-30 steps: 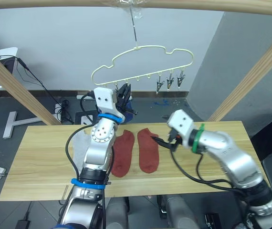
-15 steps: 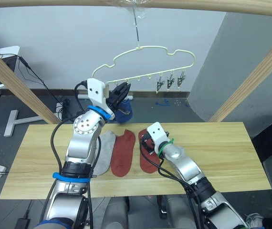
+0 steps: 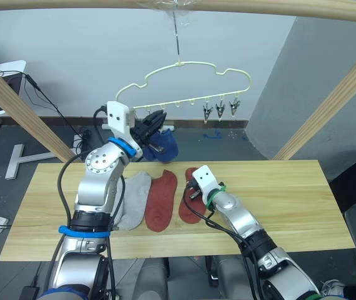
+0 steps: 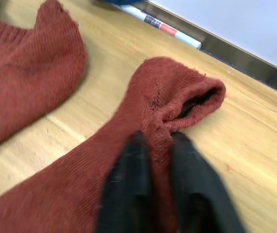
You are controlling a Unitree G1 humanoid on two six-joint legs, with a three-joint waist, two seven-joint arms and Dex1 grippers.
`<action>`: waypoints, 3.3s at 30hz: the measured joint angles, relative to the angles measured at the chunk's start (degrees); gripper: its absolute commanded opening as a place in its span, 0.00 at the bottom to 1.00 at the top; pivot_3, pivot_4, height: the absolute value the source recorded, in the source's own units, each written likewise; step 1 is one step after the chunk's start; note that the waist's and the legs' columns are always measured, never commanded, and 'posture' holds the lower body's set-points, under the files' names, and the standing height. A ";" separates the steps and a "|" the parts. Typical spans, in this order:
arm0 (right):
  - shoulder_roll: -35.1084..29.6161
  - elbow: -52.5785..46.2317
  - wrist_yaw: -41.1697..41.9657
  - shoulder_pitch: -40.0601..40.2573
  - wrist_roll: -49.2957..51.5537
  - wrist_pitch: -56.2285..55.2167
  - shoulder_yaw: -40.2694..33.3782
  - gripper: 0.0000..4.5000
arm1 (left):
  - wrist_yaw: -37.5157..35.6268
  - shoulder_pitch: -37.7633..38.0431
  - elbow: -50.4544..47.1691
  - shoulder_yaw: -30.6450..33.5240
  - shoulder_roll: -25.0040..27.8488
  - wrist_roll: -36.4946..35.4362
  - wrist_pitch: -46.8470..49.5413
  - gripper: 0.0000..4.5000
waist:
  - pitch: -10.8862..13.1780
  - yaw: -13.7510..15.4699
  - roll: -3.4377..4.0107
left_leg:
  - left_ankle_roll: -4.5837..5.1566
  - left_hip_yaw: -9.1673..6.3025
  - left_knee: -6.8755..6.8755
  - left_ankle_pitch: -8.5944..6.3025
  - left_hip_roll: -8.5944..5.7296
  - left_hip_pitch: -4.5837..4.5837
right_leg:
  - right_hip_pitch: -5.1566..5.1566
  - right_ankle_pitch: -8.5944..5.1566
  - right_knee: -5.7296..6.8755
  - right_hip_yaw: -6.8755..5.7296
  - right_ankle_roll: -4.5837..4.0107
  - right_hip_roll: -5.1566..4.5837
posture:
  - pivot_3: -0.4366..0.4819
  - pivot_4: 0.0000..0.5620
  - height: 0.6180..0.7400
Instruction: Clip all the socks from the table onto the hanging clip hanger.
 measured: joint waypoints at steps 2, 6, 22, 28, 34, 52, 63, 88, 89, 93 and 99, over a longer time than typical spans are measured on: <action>-2.52 -4.70 2.89 0.85 -1.07 0.85 1.48 0.00 | -2.07 -0.13 -0.39 0.67 1.31 -2.14 2.42 0.00 | 0.01 -0.04 0.02 | 0.00 0.01 0.00 0.00 0.00 0.00 | -0.01 -0.05 0.00 0.00 0.08 0.00 | 0.48 0.49 0.76; -8.58 -17.12 10.57 0.01 -2.96 2.85 4.38 0.00 | -5.17 -1.27 -1.82 1.22 3.12 -7.03 9.59 0.00 | 0.01 -0.05 0.02 | 0.00 -0.05 -0.01 0.00 0.04 -0.01 | -0.02 -0.08 0.00 -0.02 0.12 0.08 | 0.47 0.50 0.76; -11.72 -26.64 21.95 -10.83 -7.20 4.76 7.99 0.00 | -8.32 -3.92 -3.06 1.40 4.93 -12.80 19.83 0.00 | 0.03 -0.06 0.00 | 0.00 -0.05 -0.02 0.00 0.06 -0.04 | -0.04 0.02 -0.04 -0.03 -0.07 0.09 | 0.46 0.46 0.76; -10.53 -25.98 23.09 -12.16 -7.75 4.37 8.45 0.00 | -8.36 -3.87 -3.33 1.33 4.93 -12.79 19.91 0.00 | 0.03 -0.05 0.00 | 0.00 -0.04 -0.02 0.00 0.06 -0.05 | -0.05 0.04 -0.04 -0.03 -0.09 0.08 | 0.46 0.46 0.76; -9.70 -25.02 23.10 -13.26 -7.98 4.08 8.95 0.00 | -8.35 -3.20 -4.25 1.33 4.92 -12.78 19.92 0.00 | 0.03 -0.05 0.00 | -0.01 -0.04 -0.02 0.00 0.06 -0.05 | -0.06 0.06 -0.03 -0.02 -0.13 0.08 | 0.46 0.45 0.76; -8.02 -25.01 22.76 -14.43 -7.72 3.15 7.49 0.00 | -8.35 -2.23 -5.01 1.34 5.05 -12.60 19.73 0.00 | 0.03 -0.06 0.00 | -0.01 -0.04 -0.02 0.00 0.06 -0.04 | -0.06 0.07 -0.03 -0.03 -0.14 0.07 | 0.45 0.45 0.76; -6.73 -23.90 21.47 -15.25 -7.40 3.15 4.99 0.00 | -8.32 -1.72 -5.80 1.72 6.13 -13.05 20.87 0.19 | 0.03 -0.06 0.00 | 0.00 -0.04 -0.02 0.00 0.07 -0.04 | -0.06 0.07 -0.02 -0.03 -0.14 0.07 | 0.46 0.45 0.76; -12.08 -34.55 25.74 -8.78 -5.38 5.02 4.65 0.73 | -17.64 10.46 -11.71 -0.57 14.94 -8.76 11.80 0.62 | 0.03 0.08 0.00 | -0.01 -0.03 -0.06 -0.01 0.07 -0.07 | -0.11 0.05 -0.03 -0.03 -0.16 0.02 | 0.49 0.43 0.76; -13.17 -37.18 26.05 -7.01 -5.32 6.41 4.25 0.73 | -19.68 11.58 -11.76 -1.46 16.01 -7.51 8.60 0.62 | 0.03 0.12 0.00 | -0.02 -0.03 -0.07 -0.01 0.07 -0.08 | -0.12 0.05 -0.04 -0.04 -0.17 0.01 | 0.49 0.43 0.76; -14.63 -47.73 26.13 -0.18 -3.44 14.61 0.12 0.73 | -25.78 14.05 -11.83 -3.02 17.58 -5.72 0.80 0.62 | 0.03 0.33 0.00 | -0.02 -0.02 -0.05 -0.01 0.06 -0.09 | -0.11 -0.02 -0.04 -0.04 -0.08 -0.01 | 0.47 0.43 0.76; -9.46 -57.38 20.45 -0.04 -0.72 27.53 -8.45 0.73 | -29.67 12.18 -12.25 -3.50 17.36 -8.25 0.28 0.62 | 0.02 0.09 0.00 | -0.01 0.01 -0.01 0.00 0.07 -0.02 | -0.08 -0.03 0.01 -0.01 -0.02 0.05 | 0.46 0.41 0.76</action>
